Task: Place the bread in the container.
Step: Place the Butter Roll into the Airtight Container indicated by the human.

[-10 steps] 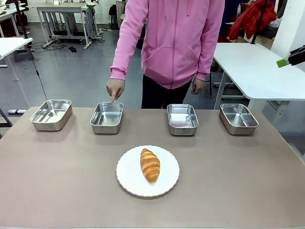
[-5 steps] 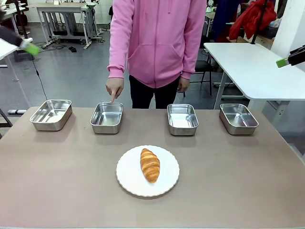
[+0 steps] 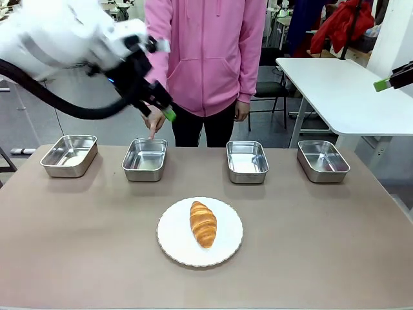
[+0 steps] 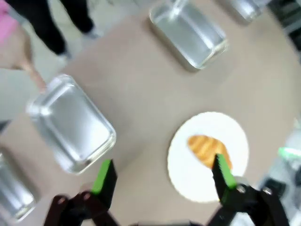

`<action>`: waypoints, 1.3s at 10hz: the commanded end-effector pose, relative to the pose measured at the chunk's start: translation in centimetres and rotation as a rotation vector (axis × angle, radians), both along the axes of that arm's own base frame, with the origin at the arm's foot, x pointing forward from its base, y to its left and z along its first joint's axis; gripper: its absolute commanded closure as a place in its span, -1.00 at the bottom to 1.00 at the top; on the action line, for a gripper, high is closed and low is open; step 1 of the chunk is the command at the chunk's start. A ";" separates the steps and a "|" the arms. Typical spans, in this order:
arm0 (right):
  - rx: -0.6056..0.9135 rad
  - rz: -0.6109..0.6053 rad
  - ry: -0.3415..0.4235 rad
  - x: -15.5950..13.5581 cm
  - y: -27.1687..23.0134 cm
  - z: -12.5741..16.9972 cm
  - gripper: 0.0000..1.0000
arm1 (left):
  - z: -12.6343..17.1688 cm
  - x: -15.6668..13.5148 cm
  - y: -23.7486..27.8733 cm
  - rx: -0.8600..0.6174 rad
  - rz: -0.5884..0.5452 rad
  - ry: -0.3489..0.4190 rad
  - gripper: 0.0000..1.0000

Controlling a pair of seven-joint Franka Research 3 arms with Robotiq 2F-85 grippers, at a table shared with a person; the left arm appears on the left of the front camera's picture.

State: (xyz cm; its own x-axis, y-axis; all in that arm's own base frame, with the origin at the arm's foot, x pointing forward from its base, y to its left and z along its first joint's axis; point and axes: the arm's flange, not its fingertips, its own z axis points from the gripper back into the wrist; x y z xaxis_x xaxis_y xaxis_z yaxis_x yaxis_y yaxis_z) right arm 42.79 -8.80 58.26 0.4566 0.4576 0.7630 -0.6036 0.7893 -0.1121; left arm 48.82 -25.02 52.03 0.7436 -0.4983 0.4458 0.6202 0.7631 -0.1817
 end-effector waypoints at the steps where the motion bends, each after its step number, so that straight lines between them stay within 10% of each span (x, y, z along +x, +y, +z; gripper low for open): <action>1: 0.016 0.000 -0.010 0.1 -0.2 -0.1 -1.00 | -2.8 0.4 -3.4 0.135 0.167 0.025 -1.00; 8: 0.016 0.000 -0.010 0.1 -0.2 -0.1 -1.00 | -5.1 -0.1 -4.5 0.143 0.152 0.023 -1.00; 13: 0.016 0.000 -0.010 0.1 -0.2 -0.1 -1.00 | -9.2 -8.0 -10.9 0.158 0.437 0.257 -1.00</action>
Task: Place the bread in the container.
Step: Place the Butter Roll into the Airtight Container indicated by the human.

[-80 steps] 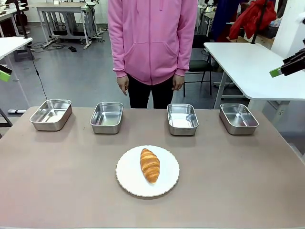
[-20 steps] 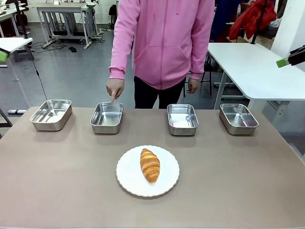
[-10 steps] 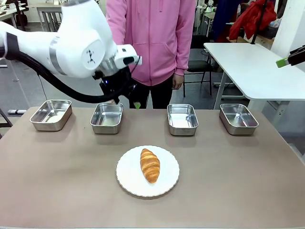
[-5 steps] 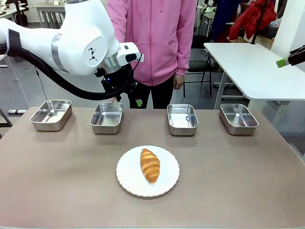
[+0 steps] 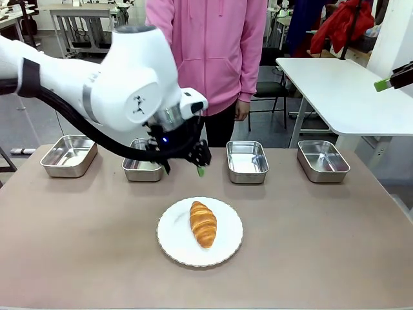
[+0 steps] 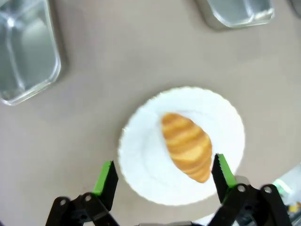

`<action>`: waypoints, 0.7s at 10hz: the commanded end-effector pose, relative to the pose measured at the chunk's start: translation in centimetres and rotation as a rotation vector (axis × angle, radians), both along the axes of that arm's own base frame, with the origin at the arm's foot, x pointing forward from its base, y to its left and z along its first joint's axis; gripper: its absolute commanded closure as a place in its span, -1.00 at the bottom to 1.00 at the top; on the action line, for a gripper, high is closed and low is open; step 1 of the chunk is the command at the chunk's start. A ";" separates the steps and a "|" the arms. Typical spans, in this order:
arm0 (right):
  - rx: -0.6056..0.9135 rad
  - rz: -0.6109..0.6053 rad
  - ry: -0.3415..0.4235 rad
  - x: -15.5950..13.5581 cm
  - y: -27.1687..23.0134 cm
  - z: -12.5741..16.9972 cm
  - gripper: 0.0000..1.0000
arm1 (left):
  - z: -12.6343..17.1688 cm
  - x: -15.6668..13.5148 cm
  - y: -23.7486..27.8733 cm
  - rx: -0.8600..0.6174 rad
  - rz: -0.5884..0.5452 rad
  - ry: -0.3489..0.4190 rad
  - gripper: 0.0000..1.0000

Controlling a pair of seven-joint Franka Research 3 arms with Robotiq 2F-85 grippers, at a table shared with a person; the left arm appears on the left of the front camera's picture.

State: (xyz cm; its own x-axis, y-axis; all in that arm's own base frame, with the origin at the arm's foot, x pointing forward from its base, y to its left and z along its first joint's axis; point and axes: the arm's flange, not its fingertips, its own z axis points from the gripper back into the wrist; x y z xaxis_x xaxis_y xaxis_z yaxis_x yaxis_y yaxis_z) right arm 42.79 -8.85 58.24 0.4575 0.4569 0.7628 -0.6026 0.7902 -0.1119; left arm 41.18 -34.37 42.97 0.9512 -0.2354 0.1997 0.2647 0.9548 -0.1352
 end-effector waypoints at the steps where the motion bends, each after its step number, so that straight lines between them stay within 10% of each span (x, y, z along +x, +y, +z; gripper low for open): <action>1: 0.016 0.002 -0.011 0.2 -0.1 -0.1 -1.00 | -1.3 -1.1 -3.0 -0.006 0.134 0.081 -1.00; 7: 0.016 0.002 -0.011 0.2 -0.1 -0.1 -1.00 | -6.6 -5.2 -7.7 0.069 0.337 0.096 -1.00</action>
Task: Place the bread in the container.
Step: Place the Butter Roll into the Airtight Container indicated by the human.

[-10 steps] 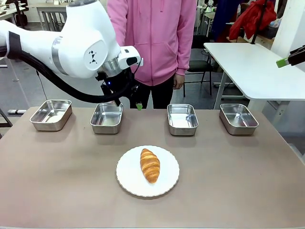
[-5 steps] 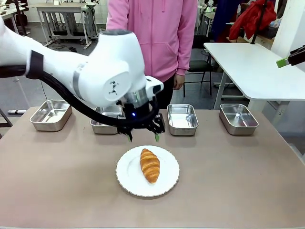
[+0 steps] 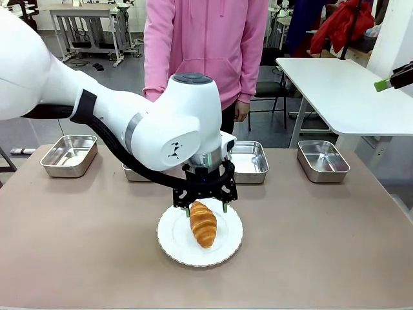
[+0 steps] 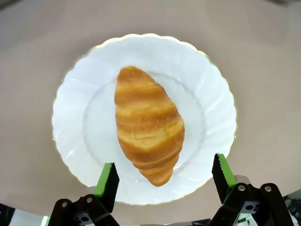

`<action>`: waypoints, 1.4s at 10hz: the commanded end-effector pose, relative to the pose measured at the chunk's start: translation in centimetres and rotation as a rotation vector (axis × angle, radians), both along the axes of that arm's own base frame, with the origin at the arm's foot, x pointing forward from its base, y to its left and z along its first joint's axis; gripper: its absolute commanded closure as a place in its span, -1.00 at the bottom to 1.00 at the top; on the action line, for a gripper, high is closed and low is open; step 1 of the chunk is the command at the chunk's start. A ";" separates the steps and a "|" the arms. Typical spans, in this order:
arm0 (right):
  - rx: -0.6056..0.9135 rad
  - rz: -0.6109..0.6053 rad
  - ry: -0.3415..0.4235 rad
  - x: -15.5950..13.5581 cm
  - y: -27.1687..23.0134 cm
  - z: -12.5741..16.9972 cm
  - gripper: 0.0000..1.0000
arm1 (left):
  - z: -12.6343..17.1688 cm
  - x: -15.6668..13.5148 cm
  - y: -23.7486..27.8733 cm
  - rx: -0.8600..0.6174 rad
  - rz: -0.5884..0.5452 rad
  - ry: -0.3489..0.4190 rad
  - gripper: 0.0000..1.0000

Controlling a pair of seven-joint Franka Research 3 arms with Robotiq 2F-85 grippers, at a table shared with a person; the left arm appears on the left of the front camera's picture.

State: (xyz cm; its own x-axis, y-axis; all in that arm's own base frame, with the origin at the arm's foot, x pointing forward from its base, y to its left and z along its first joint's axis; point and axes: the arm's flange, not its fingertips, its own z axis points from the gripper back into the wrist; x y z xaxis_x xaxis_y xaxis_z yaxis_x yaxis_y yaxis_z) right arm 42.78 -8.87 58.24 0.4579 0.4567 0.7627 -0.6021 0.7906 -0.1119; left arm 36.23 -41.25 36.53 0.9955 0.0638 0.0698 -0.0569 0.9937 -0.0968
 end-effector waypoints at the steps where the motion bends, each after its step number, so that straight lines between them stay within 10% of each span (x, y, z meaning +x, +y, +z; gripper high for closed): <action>1: 0.016 0.002 -0.011 0.2 -0.1 -0.1 -1.00 | -0.7 -0.4 -1.1 0.042 0.026 -0.030 -1.00; 14: 0.016 0.002 -0.011 0.2 -0.1 -0.1 -1.00 | -5.5 1.2 1.4 0.002 -0.019 0.009 -1.00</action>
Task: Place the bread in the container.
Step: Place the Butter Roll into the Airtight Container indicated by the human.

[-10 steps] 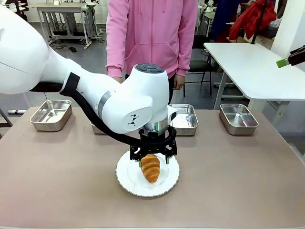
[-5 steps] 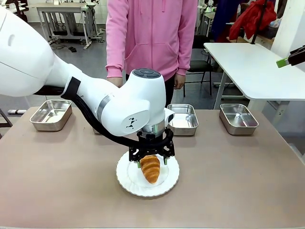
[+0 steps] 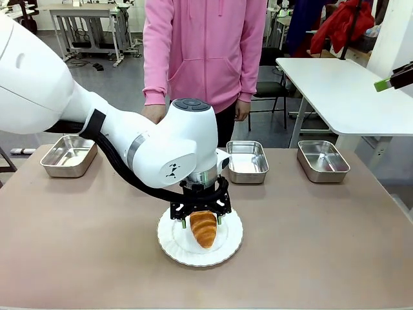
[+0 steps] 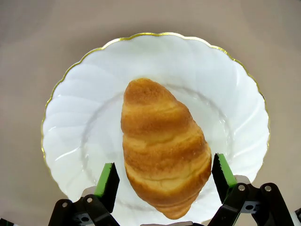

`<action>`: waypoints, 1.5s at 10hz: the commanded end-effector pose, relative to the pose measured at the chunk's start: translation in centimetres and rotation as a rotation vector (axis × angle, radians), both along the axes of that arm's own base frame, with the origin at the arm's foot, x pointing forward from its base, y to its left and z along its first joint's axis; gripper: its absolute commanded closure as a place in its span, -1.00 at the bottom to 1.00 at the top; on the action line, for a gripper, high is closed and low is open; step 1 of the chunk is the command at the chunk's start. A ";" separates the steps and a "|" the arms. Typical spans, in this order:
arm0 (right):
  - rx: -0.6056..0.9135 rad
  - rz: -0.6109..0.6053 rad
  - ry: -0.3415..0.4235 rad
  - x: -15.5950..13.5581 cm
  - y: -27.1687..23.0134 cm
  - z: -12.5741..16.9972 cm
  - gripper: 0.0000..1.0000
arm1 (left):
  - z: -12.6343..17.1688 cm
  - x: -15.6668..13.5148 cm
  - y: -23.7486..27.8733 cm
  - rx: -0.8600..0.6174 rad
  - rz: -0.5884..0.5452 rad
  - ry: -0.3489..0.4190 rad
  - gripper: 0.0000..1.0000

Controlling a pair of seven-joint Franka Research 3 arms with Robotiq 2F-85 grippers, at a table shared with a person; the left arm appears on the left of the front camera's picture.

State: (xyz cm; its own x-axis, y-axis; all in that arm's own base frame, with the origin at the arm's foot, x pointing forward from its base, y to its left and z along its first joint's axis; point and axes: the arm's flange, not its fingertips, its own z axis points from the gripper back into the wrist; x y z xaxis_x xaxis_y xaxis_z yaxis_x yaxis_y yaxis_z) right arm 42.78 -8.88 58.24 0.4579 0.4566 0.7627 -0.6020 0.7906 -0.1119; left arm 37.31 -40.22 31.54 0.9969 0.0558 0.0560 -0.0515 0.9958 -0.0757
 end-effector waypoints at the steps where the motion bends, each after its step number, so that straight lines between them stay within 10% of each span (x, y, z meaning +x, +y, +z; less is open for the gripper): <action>1: 0.016 0.002 -0.011 0.2 -0.1 -0.1 -1.00 | -0.6 0.3 0.4 -0.023 -0.018 -0.010 -1.00; 4: 0.016 0.002 -0.011 0.2 -0.1 -0.1 -1.00 | -0.9 0.8 0.4 -0.025 -0.029 -0.010 -0.86; 9: 0.016 0.002 -0.011 0.2 -0.1 -0.1 -1.00 | -1.2 1.3 0.1 -0.006 -0.036 -0.013 0.18; 15: 0.016 0.002 -0.011 0.2 -0.1 -0.1 -1.00 | -0.2 0.6 -0.2 -0.020 -0.036 -0.012 0.18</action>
State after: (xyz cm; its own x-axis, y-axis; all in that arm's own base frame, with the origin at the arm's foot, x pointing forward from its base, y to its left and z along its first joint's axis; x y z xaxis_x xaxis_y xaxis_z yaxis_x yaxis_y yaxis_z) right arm 42.78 -8.88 58.24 0.4580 0.4566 0.7627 -0.6020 0.7906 -0.1119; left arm 37.92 -40.40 31.32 0.9975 0.0203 0.0680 -0.0137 0.9952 -0.0969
